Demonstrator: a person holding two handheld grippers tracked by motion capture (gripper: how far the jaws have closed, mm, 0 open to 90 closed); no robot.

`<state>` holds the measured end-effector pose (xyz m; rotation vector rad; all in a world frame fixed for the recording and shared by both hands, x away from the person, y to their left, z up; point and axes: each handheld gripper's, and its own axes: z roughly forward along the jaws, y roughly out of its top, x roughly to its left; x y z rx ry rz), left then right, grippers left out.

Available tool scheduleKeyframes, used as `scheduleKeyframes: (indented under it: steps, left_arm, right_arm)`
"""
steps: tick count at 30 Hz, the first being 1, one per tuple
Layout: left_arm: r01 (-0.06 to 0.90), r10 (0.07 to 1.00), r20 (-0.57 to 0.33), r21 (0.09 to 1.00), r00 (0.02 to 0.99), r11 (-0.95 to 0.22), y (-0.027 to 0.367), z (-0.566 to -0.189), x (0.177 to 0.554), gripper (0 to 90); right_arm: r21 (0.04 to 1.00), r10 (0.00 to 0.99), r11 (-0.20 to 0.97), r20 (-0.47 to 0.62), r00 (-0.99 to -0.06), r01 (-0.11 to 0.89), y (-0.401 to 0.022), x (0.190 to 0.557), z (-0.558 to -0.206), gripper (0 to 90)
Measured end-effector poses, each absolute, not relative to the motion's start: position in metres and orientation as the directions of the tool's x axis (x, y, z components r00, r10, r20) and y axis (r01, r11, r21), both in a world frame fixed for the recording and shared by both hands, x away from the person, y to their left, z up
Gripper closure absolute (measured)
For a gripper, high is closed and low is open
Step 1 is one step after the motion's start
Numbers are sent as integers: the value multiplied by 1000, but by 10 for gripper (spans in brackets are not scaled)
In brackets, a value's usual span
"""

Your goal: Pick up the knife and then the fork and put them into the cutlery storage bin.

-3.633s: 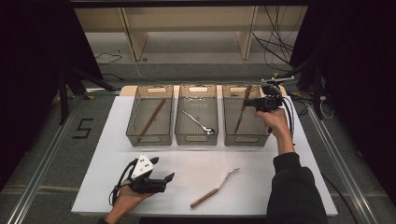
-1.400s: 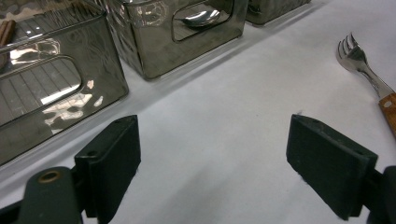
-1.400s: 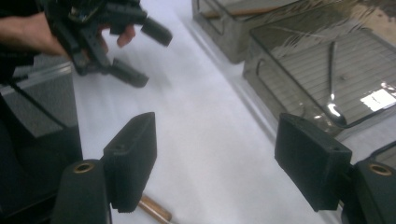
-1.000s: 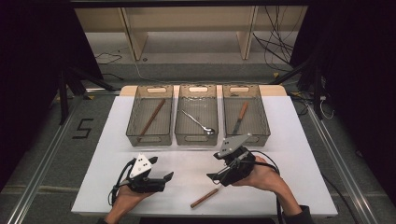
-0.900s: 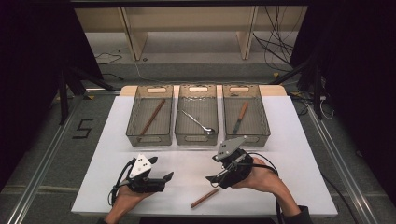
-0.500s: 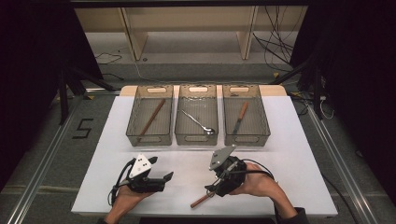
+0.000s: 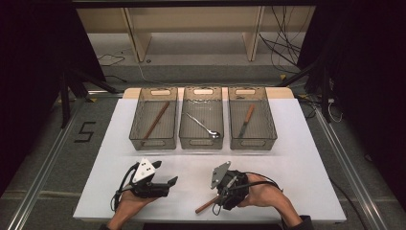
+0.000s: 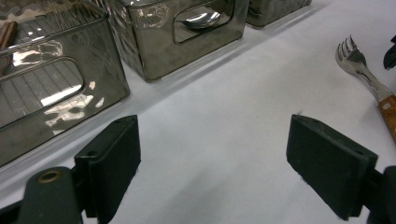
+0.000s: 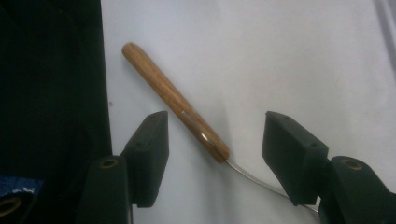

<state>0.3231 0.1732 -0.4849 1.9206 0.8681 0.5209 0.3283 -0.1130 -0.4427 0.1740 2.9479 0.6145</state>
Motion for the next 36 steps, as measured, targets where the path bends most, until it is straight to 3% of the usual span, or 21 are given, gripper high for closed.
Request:
scheduleKeyframes:
  steps: [17, 27, 31, 36]
  left_arm:
    - [357, 749, 6, 877, 662, -322, 173, -485, 323, 176]
    - [355, 748, 8, 877, 664, -324, 172, -486, 323, 176]
    - [355, 747, 9, 876, 665, -326, 172, -485, 323, 177]
    - [355, 747, 8, 876, 665, -326, 172, -485, 323, 176]
  right_arm:
    - [275, 70, 961, -139, -988, 30, -102, 331, -462, 562]
    - [273, 59, 961, -82, -995, 34, -102, 333, -464, 676]
    - [270, 16, 963, -85, -996, -8, -101, 331, -464, 757]
    - [249, -13, 968, -106, -994, -39, -99, 326, -463, 798]
